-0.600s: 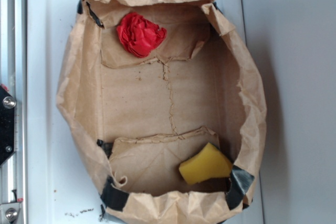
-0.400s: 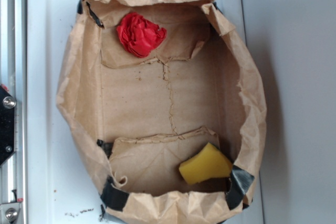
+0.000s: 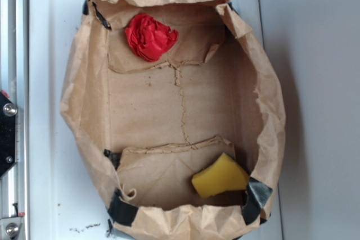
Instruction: Grab the green sponge.
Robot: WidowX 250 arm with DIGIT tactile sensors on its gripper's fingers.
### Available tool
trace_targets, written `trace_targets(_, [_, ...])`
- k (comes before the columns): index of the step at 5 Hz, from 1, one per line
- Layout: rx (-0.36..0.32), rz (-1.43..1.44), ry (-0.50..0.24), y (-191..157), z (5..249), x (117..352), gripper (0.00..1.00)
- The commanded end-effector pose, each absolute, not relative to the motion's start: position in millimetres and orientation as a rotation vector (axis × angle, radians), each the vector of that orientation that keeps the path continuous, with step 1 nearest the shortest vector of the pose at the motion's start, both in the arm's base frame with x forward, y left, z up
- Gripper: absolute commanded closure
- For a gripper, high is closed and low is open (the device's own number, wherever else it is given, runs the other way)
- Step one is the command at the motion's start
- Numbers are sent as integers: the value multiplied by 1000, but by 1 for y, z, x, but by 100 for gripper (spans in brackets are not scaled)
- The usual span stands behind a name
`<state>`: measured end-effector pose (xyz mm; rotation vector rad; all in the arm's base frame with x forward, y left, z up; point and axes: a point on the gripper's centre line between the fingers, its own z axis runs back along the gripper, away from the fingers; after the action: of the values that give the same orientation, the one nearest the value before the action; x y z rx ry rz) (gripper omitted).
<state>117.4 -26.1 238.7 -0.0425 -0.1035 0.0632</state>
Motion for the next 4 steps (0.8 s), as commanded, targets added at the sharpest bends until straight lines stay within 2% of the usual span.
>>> trace_targets(1, [-67,124,-176,-27,242,141,0])
trace_targets(4, [-69,196,-227,-36,232,185,0])
